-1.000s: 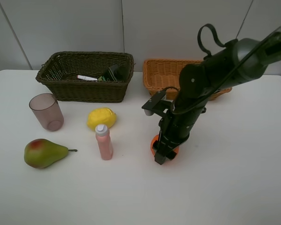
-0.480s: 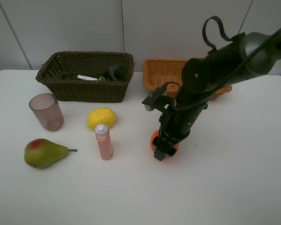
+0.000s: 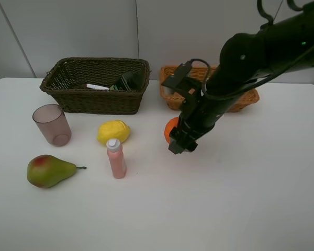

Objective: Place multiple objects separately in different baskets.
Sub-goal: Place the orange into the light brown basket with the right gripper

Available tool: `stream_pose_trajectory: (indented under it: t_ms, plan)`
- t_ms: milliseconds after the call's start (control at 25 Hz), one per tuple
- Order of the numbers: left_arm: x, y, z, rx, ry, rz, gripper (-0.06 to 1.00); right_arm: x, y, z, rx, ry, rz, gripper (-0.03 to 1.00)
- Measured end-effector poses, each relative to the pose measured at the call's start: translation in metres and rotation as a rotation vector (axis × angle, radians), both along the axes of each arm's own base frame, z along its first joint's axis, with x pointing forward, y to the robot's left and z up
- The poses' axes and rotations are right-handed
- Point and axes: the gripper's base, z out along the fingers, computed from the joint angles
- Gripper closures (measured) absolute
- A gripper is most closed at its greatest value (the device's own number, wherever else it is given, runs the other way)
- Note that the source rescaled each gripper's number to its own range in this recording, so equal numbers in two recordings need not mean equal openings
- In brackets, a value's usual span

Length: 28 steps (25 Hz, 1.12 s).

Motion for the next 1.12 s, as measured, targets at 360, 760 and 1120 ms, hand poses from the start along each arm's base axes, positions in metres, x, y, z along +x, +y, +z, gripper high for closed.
stream_pose_trajectory:
  t_ms: [360,760,1120]
  plan:
    - [0.000,0.000,0.000,0.000,0.000,0.000,-0.05,0.038,-0.004,0.046,0.117,-0.157,-0.096,0.28]
    - [0.000,0.000,0.000,0.000,0.000,0.000,-0.05,0.093,-0.028,0.070,0.208,-0.262,-0.281,0.28]
    - [0.000,0.000,0.000,0.000,0.000,0.000,-0.05,0.134,-0.048,0.030,0.200,-0.286,-0.370,0.28]
